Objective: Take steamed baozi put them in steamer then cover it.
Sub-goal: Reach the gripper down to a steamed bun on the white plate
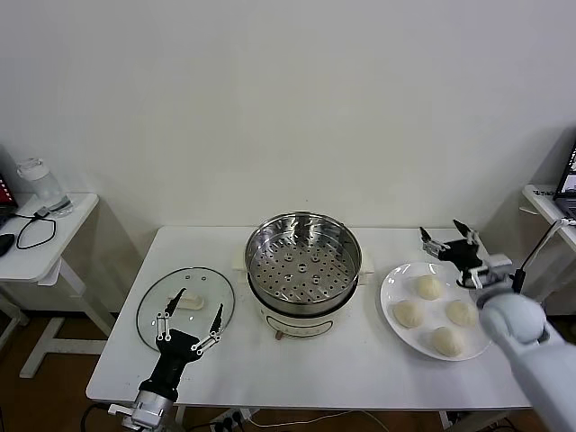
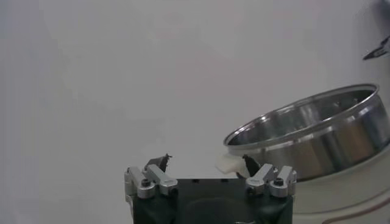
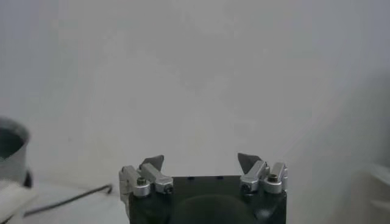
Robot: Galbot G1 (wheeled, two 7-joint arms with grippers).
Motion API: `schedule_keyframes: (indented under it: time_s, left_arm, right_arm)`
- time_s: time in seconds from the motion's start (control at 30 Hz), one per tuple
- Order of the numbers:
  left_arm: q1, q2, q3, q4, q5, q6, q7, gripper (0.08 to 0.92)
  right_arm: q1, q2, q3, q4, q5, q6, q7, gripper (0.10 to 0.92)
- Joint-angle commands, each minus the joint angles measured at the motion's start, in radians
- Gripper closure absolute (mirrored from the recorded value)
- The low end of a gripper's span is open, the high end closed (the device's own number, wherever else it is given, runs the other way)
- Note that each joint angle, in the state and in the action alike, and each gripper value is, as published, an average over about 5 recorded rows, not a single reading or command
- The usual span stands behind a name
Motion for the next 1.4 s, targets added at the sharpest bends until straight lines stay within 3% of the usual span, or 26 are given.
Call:
schedule_keyframes:
  time_s: [0.03,0.23,0.7,1.4]
  left_arm:
    - [0.002,-0.002,0.0,0.002,0.0,0.002,0.0,0.177]
    - [0.004,-0.01,-0.005,0.004,0.0,0.003,0.0,0.177]
    - [0.026,-0.022,-0.033,-0.01,0.0,0.001,-0.001,0.177]
    - [0.031,-0.02,-0.038,0.007,0.001,-0.007,-0.002,0.177]
  right_arm:
    - [0.502,-0.128,-0.444,-0.332,-0.235,0.067,-0.724,0.203]
    - [0.668,-0.081,-0.598,-0.392,-0.453,0.1,-0.941,0.203]
    - [0.735,0.095,-0.676,-0.556,-0.824,0.148,-1.006,0.203]
    - [0.68,0.244,-0.616,-0.725,-0.893,0.196,-0.891,0.203]
